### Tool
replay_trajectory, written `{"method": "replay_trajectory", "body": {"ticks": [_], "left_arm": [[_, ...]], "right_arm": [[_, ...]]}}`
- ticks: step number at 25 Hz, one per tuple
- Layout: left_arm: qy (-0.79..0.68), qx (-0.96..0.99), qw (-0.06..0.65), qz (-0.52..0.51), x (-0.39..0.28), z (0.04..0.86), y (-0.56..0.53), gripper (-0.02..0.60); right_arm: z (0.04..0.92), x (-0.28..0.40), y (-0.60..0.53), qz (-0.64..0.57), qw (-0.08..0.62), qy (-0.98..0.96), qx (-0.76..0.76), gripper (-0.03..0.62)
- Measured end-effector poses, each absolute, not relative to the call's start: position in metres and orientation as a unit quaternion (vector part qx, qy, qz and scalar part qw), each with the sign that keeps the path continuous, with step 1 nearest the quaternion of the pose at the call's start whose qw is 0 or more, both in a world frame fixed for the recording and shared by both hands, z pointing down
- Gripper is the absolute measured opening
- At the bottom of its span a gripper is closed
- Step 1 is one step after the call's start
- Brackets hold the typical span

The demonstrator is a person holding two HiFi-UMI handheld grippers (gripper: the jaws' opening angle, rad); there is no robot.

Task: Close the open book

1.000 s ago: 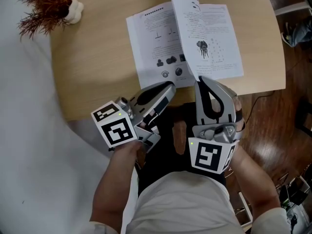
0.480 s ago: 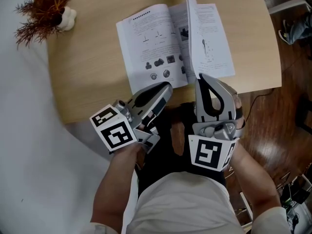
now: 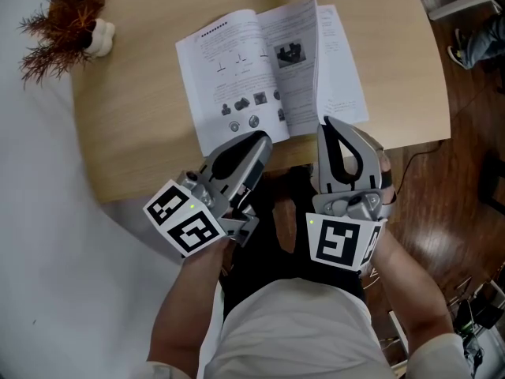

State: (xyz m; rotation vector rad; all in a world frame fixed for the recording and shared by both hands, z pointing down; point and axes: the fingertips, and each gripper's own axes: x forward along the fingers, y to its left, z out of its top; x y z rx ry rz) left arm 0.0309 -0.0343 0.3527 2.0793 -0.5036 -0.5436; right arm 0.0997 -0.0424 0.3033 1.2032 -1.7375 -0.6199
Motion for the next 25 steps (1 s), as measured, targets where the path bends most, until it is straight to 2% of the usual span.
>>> {"method": "replay_trajectory", "body": {"ticks": [12, 25], "left_arm": [[-0.253, 0.859, 0.407, -0.181, 0.048, 0.352, -0.037, 0.0], [-0.23, 0.884, 0.389, -0.119, 0.106, 0.348, -0.02, 0.0]], "right_arm": [[0.313, 0.137, -0.046, -0.208, 0.463, -0.702, 0.5, 0.003], [0.33, 0.169, -0.047, -0.113, 0.444, -0.726, 0.512, 0.003]]}}
